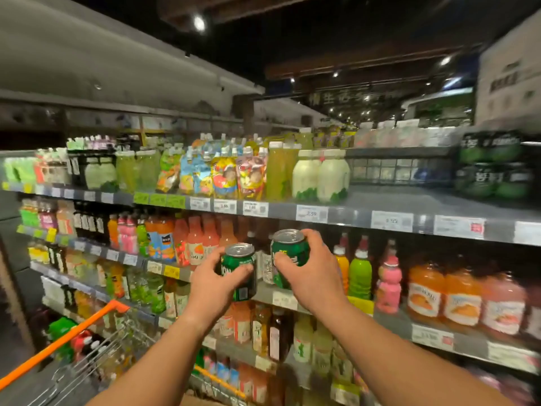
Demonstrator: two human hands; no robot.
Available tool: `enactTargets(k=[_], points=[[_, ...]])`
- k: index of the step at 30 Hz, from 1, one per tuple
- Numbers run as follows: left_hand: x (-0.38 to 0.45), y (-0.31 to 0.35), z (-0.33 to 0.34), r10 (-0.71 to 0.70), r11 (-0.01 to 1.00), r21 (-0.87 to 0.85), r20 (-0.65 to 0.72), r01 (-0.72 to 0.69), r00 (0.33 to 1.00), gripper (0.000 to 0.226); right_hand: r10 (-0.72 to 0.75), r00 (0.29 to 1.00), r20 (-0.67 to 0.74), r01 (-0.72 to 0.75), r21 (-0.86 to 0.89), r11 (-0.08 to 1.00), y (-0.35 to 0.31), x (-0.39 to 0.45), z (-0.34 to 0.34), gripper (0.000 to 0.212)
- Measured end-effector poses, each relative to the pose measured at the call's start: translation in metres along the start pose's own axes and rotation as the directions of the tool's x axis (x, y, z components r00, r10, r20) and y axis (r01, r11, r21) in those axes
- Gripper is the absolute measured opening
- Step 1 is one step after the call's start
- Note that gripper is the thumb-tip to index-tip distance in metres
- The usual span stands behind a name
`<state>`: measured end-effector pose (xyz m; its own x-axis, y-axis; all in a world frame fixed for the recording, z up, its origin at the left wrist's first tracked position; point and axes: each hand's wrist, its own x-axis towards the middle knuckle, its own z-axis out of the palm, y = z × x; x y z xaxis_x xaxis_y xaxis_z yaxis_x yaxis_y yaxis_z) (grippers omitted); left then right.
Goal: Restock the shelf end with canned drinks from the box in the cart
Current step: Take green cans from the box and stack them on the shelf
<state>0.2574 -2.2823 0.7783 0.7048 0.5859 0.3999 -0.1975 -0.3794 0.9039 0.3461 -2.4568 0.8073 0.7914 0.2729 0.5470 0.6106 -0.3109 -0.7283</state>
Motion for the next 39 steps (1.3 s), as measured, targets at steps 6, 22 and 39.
enactTargets(k=[6, 22, 39], points=[[0.022, 0.072, 0.075, 0.136, 0.988, -0.078, 0.082, -0.13, 0.987, 0.046, -0.016, 0.992, -0.128, 0.017, 0.005, 1.0, -0.004, 0.026, -0.09, 0.053], [0.027, 0.198, 0.324, 0.187, 0.952, -0.292, 0.308, -0.094, 0.933, 0.066, 0.082, 0.927, -0.365, -0.153, -0.171, 0.973, 0.071, 0.06, -0.316, 0.077], [0.15, 0.221, 0.478, 0.193, 0.96, -0.273, 0.458, -0.069, 0.868, 0.043, 0.256, 0.82, -0.512, -0.314, -0.028, 0.949, 0.156, 0.208, -0.378, 0.025]])
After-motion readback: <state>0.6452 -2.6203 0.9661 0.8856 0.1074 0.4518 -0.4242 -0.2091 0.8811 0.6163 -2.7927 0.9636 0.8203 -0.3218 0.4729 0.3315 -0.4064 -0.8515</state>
